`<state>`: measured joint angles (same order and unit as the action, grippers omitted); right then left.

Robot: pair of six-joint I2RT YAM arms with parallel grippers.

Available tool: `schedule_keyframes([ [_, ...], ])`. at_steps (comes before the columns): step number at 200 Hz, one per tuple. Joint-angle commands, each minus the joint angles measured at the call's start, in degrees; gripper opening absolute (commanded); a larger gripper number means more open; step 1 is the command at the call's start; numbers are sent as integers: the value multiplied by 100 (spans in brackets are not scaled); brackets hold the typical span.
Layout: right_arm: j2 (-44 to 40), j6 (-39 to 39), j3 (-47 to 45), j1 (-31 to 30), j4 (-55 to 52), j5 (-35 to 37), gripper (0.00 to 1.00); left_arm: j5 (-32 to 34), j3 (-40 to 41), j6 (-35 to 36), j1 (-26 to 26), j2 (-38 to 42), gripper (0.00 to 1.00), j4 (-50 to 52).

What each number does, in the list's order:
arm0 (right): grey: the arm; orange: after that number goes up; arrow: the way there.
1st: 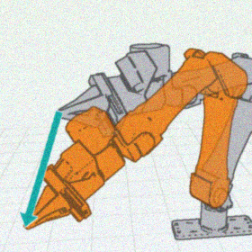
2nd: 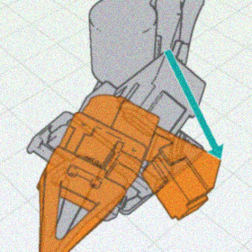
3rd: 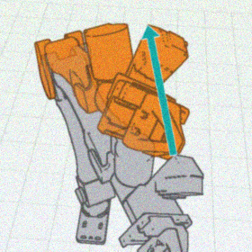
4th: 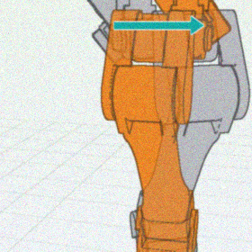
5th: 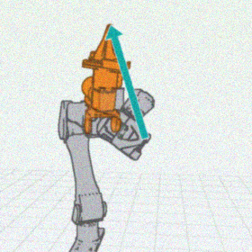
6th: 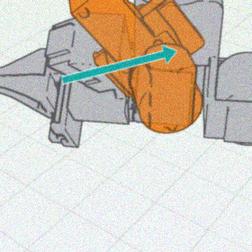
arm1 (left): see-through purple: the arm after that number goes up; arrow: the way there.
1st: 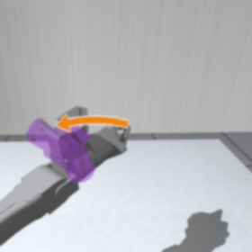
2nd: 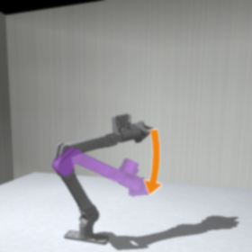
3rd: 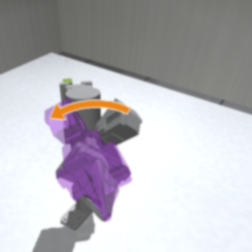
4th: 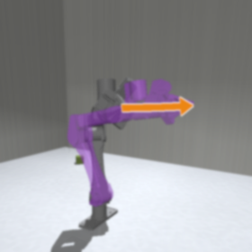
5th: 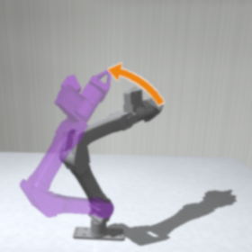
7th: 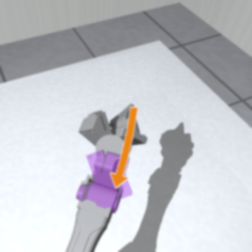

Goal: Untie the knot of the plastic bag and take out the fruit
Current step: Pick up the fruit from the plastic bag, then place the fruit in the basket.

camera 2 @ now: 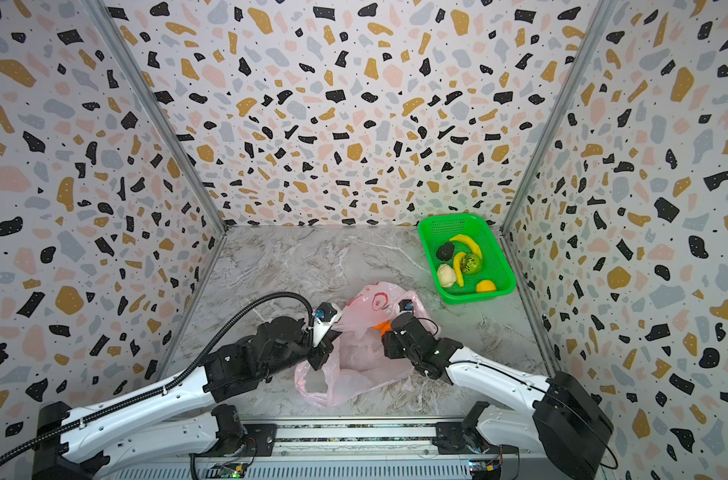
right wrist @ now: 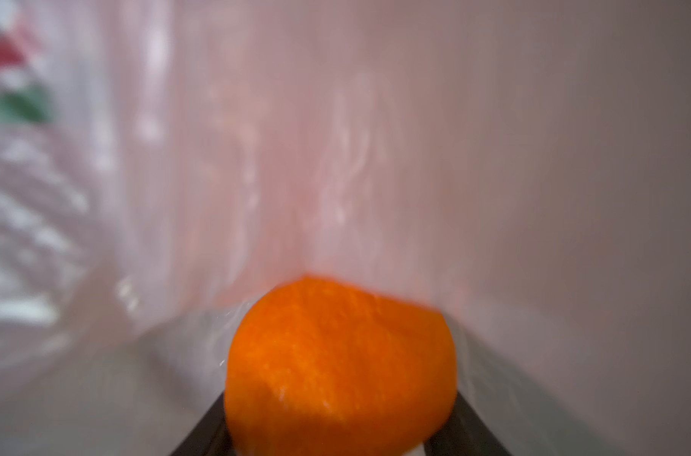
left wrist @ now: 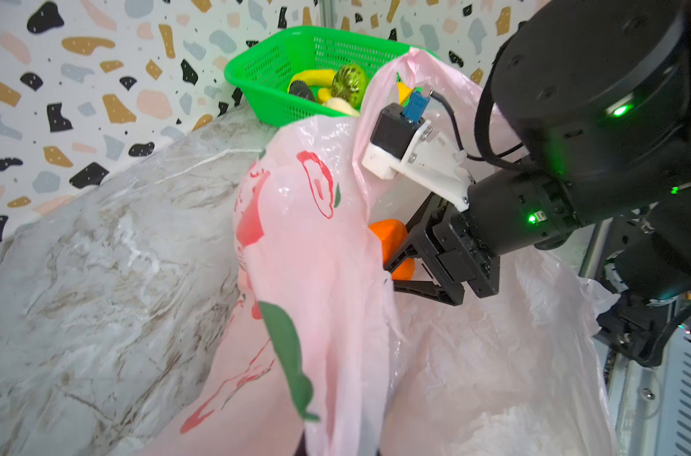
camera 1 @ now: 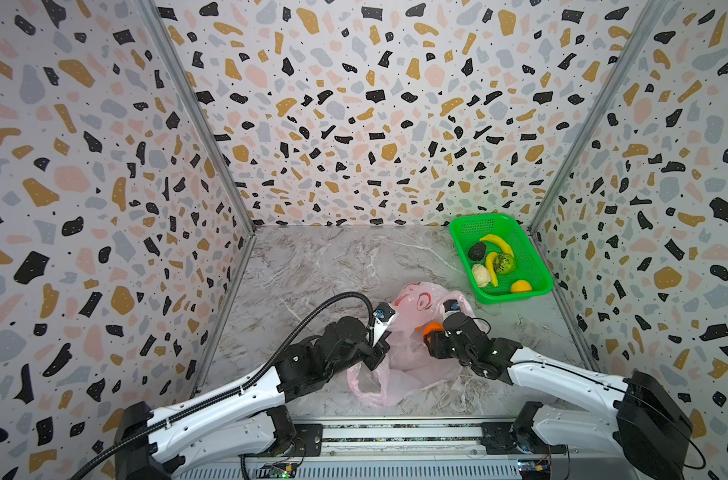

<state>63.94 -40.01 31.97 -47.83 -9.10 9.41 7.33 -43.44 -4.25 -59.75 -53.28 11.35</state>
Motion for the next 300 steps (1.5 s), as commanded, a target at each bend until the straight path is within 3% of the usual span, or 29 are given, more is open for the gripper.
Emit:
schedule_keyframes([
  [1, -569, 91, 62, 2, -838, 173, 43, -171, -272, 132, -140, 77, 0, -218],
  [29, -822, 438, 434, -67, -991, -325, 43, 3, 45, -67, -144, -55, 0, -130],
  [47, -708, 734, 869, -216, -1238, -534, 44, 439, 232, -291, -143, -47, 0, -180],
  [81, -671, 1031, 1394, -701, -1546, -820, 45, 997, 200, -459, -143, -76, 0, -10],
  [110, -917, 1141, 1508, -728, -1472, -1350, 45, 1188, 170, -632, -143, -113, 0, 135],
  [187, -878, 1429, 2752, -611, -1498, -1212, 45, 1314, 57, -617, -143, -212, 0, 101],
  [207, -778, 1566, 3069, -119, -1567, -1376, 46, 1323, 50, -612, -143, -185, 0, 86],
  [244, -445, 2115, 3350, 1481, -1487, -1718, 46, 1415, 121, -629, -143, -63, 0, 95],
  [282, 280, 2168, 3006, 3249, -532, -1998, 46, 1368, 253, -723, -143, 11, 0, 41],
  [300, 870, 2328, 2982, 3696, -170, -1735, 46, 1375, 234, -728, -143, 9, 0, 81],
])
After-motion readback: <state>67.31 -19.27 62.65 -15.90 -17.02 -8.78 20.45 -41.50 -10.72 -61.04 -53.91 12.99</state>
